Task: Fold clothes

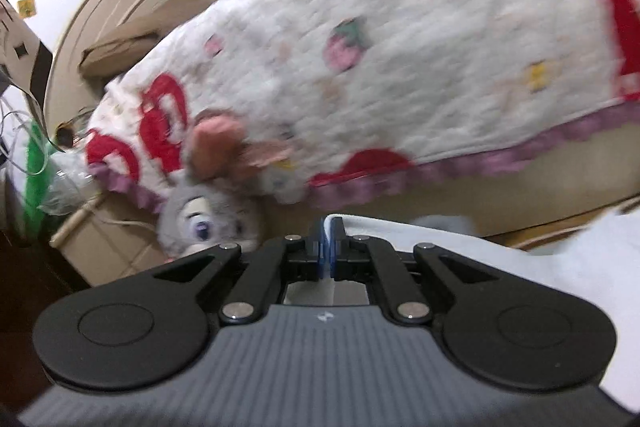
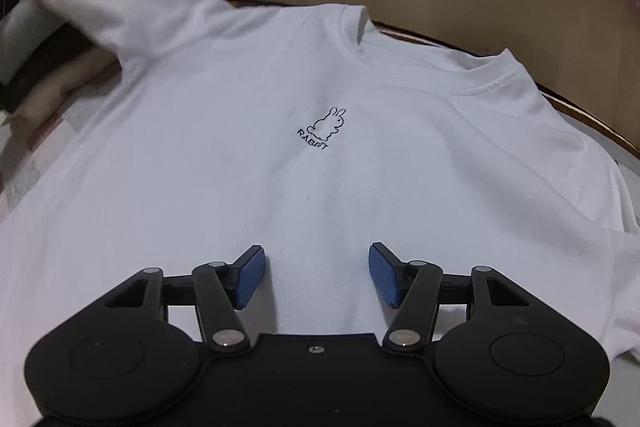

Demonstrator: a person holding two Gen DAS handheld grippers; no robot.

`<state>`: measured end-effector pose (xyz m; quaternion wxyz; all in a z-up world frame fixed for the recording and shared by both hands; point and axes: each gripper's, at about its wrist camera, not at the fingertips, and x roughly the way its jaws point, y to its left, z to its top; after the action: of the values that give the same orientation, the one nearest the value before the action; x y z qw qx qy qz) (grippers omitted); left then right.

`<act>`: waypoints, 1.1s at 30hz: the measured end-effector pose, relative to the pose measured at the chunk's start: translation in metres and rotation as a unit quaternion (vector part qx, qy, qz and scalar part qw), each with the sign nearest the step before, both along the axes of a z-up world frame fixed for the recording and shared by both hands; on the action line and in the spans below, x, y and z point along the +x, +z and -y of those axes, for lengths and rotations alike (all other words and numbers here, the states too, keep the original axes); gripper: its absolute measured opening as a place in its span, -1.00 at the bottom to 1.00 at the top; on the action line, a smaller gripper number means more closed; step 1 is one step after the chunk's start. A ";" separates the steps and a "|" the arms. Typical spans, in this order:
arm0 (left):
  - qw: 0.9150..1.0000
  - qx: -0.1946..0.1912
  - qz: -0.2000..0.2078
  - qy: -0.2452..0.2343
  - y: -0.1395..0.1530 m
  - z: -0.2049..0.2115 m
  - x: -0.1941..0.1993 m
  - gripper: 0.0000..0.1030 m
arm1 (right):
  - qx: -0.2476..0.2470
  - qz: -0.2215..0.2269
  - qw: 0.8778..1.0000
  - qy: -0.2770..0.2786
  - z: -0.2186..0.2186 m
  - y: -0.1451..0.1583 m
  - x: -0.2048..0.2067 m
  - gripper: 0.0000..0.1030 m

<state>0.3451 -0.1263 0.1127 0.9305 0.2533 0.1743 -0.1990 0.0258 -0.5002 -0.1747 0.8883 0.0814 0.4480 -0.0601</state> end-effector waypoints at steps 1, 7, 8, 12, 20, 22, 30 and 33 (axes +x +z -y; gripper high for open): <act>1.000 0.012 -0.004 0.015 -0.006 0.004 0.016 -0.96 | -0.003 -0.005 1.000 0.005 0.000 0.000 0.002 0.23; 0.990 0.072 -0.072 0.093 -0.083 0.002 0.091 -0.90 | 0.045 0.017 0.998 -0.043 0.034 0.020 -0.011 0.21; 0.989 0.088 -0.057 0.104 -0.095 0.002 0.086 -0.83 | 0.063 0.027 0.995 -0.067 0.049 0.026 -0.019 0.21; 0.979 0.122 0.149 0.063 -0.119 0.025 0.011 -0.25 | 0.042 0.025 0.989 -0.143 0.108 0.051 -0.045 0.21; 0.978 0.026 0.051 -0.203 -0.149 0.100 -0.137 0.27 | 0.007 0.026 0.976 -0.218 0.170 0.072 -0.081 -0.04; 0.972 0.014 0.005 -0.234 -0.167 0.124 -0.150 0.27 | 0.018 0.028 0.970 -0.242 0.175 0.068 -0.087 -0.06; 0.969 0.058 -0.137 -0.195 -0.265 0.206 -0.110 0.27 | 0.016 0.005 0.961 -0.275 0.189 0.067 -0.102 -0.06; 0.971 0.066 -0.190 -0.127 -0.289 0.197 -0.077 0.27 | -0.001 0.005 0.964 -0.266 0.197 0.073 -0.108 -0.04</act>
<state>0.2677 -0.3234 -0.1761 0.8289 0.2915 0.3268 -0.3480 -0.0825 -0.6970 -0.1014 0.8427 0.1971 0.4058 -0.2939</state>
